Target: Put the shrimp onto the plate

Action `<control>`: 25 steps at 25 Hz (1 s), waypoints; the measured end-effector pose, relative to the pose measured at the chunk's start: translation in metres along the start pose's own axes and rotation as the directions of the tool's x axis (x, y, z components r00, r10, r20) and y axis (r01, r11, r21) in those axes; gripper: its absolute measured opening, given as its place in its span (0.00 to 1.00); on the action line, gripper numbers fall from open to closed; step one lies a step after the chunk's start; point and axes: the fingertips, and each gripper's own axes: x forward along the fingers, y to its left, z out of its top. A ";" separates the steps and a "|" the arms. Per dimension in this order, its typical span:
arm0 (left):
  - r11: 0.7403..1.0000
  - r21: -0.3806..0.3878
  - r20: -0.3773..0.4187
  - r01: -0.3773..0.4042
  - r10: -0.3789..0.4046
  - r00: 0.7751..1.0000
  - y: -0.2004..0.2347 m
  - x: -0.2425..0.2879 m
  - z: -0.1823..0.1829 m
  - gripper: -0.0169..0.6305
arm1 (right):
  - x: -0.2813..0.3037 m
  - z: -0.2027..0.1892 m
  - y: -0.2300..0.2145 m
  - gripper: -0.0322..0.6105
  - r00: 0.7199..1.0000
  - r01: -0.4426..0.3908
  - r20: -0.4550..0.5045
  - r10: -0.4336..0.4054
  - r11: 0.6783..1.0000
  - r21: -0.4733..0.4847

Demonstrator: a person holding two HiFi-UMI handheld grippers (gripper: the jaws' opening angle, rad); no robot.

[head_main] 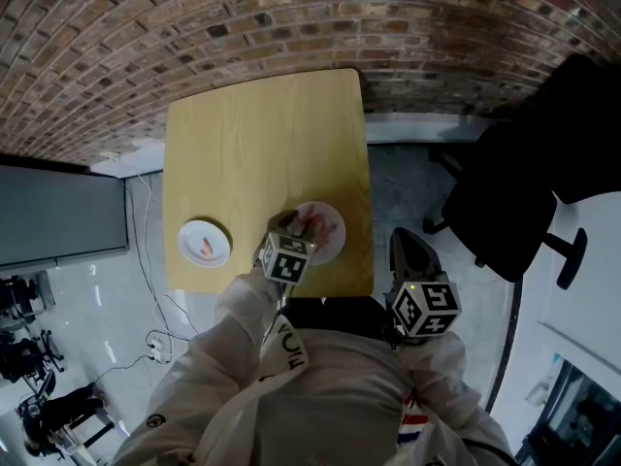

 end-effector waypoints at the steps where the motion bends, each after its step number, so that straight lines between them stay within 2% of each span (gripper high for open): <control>1: 1.000 -0.002 0.000 -0.001 0.001 1.000 0.000 0.000 0.000 0.27 | -0.001 0.000 0.000 0.09 1.000 0.000 0.000 0.000 1.000 0.000; 25: 1.000 -0.016 0.039 -0.014 0.015 0.999 0.003 -0.016 -0.001 0.27 | -0.007 -0.006 0.012 0.09 1.000 0.002 -0.001 -0.002 1.000 -0.009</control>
